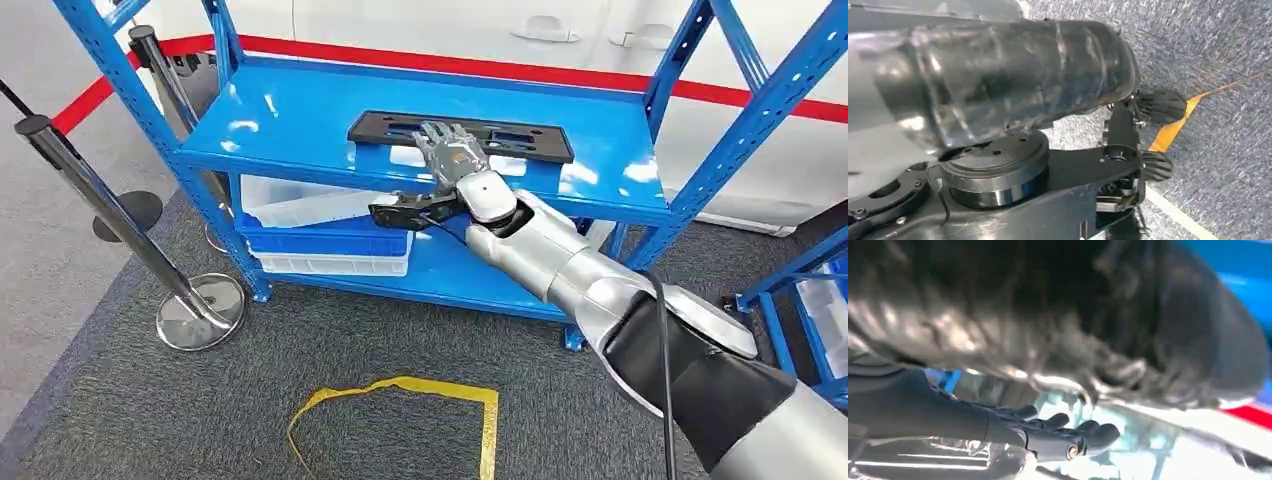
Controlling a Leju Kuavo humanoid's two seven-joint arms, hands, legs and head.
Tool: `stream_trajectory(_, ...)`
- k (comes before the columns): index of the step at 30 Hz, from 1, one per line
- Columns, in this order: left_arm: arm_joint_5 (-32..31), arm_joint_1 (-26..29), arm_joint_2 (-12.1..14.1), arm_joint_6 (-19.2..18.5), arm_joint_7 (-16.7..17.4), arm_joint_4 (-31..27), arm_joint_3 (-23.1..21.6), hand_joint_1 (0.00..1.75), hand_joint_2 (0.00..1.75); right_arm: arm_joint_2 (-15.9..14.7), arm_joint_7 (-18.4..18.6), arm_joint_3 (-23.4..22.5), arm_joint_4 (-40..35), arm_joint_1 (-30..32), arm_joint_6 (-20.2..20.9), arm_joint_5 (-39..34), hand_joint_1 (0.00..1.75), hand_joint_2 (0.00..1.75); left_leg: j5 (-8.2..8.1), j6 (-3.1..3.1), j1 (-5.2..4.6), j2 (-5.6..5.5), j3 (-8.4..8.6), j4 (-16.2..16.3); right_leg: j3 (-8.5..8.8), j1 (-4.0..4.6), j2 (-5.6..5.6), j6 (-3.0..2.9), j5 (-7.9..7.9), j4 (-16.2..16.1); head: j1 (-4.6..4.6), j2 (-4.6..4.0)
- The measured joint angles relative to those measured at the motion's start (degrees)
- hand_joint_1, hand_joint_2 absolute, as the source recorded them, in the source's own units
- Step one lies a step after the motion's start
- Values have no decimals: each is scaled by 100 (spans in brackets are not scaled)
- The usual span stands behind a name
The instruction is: Take the parts from the cabinet and place them on the table.
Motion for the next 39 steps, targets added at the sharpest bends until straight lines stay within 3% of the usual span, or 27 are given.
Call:
stream_trajectory(2,-2,-3,-20,-13,-4,0,0,0,0,-7,-29,-118,0,-10,68,-162,0,0,-140,-51,19,-13,48,129,417,-31,-25,19,590,-975,0,0)
stream_trajectory(3,-13,0,-15,-15,-7,4,0,0,0,-9,-42,-166,4,-11,83,-188,0,0,-210,-101,7,-22,20,176,486,-14,-26,8,454,-1073,-3,0)
stream_trajectory(4,-31,-14,-11,-15,-7,4,0,0,0,-9,-59,-188,2,-23,103,-202,0,0,-248,-145,-20,-21,-23,287,547,-2,0,-40,414,-1220,-11,0)
stream_trajectory(6,-39,-16,-13,-17,-7,4,-2,0,0,-9,-83,-214,7,4,134,-259,0,0,-239,-172,-11,-28,-26,230,527,21,4,-95,398,-1164,-15,0)
stream_trajectory(7,-39,-12,-20,-20,-4,4,-4,0,0,-13,-107,-236,7,1,145,-291,0,175,-250,-192,-9,-18,-9,212,525,19,9,-127,391,-1181,-17,0)
stream_trajectory(9,-42,-4,-28,-24,-13,4,-11,0,0,-17,-120,-300,4,-8,149,-302,0,175,-383,-252,-3,-5,-56,374,601,-29,16,-190,379,-1242,-33,0)
stream_trajectory(10,-42,-18,-28,-33,-26,4,-13,0,0,-15,-125,-341,4,-10,149,-302,0,175,-534,-283,9,-1,-223,716,624,-32,16,-208,368,-1254,-77,0)
stream_trajectory(12,-42,-29,-28,-37,-35,4,-13,0,0,-13,-144,-356,5,1,147,-302,0,175,-826,-324,27,-2,-730,1604,659,-20,16,-239,338,-1256,-70,0)
stream_trajectory(13,-42,-21,-31,-37,-37,4,-13,0,0,-13,-153,-356,5,19,147,-302,0,175,-848,-333,30,-1,-953,1912,682,-12,17,-247,315,-1255,-68,0)
stream_trajectory(14,-42,-13,-35,-42,-37,4,-18,0,0,-13,-166,-356,5,34,149,-302,0,175,-767,-331,31,-1,-1059,1977,709,-10,18,-248,296,-1255,-68,0)
stream_trajectory(15,-42,-4,-39,-42,-37,4,-24,0,0,-13,-168,-359,4,43,147,-302,0,175,-558,-323,31,-2,-1048,1811,747,-7,24,-247,270,-1255,-70,0)
stream_trajectory(17,-41,-10,-42,-42,-39,4,-33,0,0,-13,-184,-393,4,28,142,-302,0,175,123,-268,27,-3,-704,855,848,-1,31,-229,212,-1258,-70,0)
stream_trajectory(18,-42,-11,-39,-42,-42,7,-33,0,0,-11,-184,-420,5,18,138,-300,0,175,336,-222,20,-2,-548,395,872,-5,31,-218,188,-1274,-68,0)
stream_trajectory(20,-46,-28,-35,-42,-55,7,-35,0,0,-9,-186,-448,2,-6,123,-291,0,175,197,-152,-51,-7,-393,203,866,8,47,-164,183,-1287,-61,0)
stream_trajectory(22,-48,-23,-33,-35,-52,7,-37,0,0,-9,-190,-453,5,11,103,-280,0,175,152,-124,-67,-11,-398,184,873,-10,41,-95,189,-1331,-59,0)
stream_trajectory(23,-48,-18,-33,-28,-33,7,-37,0,0,-9,-190,-455,0,7,88,-272,0,175,172,-88,-55,-7,-339,91,908,9,45,-43,180,-1363,-68,0)
stream_trajectory(24,-48,-6,-35,-26,-24,7,-37,0,0,-20,-188,-457,0,11,68,-267,0,175,202,-59,-8,11,-255,3,883,-7,10,-30,130,-1286,-39,0)
stream_trajectory(25,-48,-12,-35,-26,-17,7,-37,0,0,-20,-188,-457,0,0,55,-261,0,175,198,-29,-6,10,-210,-36,792,5,4,-23,20,-1075,-35,0)
stream_trajectory(27,-48,-31,-35,-22,13,7,-37,0,0,-17,-199,-457,2,28,48,-223,0,175,163,21,-14,11,-176,-30,334,10,7,-12,-333,-214,-33,0)
stream_trajectory(28,-48,-34,-35,-20,24,7,-37,0,0,-17,-201,-457,5,73,46,-208,0,175,141,37,-16,9,-162,-24,104,5,6,1,-442,164,-28,0)
stream_trajectory(29,-48,-30,-35,-17,28,7,-37,0,0,-20,-197,-457,11,123,46,-204,0,175,115,38,-15,2,-149,-8,-52,-1,5,14,-424,362,-31,0)
stream_trajectory(30,-48,-22,-35,-17,31,7,-37,0,0,-20,-192,-457,18,155,44,-202,0,175,83,30,-11,-13,-132,16,-63,-11,3,20,-263,266,-22,0)
stream_trajectory(31,-48,-10,-35,-17,28,7,-37,0,0,-20,-181,-457,20,163,44,-202,0,175,38,13,-7,-21,-112,54,59,-19,-4,21,2,-74,-26,0)
stream_trajectory(33,-50,-10,-35,-22,22,7,-37,0,0,-20,-182,-457,20,154,44,-204,0,175,-82,-38,-5,-29,-80,165,470,-27,-29,14,540,-1042,-24,0)
stream_trajectory(34,-50,-12,-33,-22,22,7,-37,0,0,-18,-182,-457,22,154,44,-204,0,175,-132,-84,-41,-30,-112,216,560,0,-25,-9,394,-1113,-33,0)
stream_trajectory(37,-52,-23,-33,-22,20,7,-37,0,0,-15,-182,-455,24,209,40,-204,0,175,-153,-136,-35,-41,-127,219,567,27,-7,-105,350,-1191,-33,0)
stream_trajectory(39,-50,-6,-39,-24,24,7,-42,0,0,-17,-173,-457,26,201,37,-204,0,175,-228,-204,-23,-20,-140,255,618,-20,-3,-168,352,-1253,-33,0)
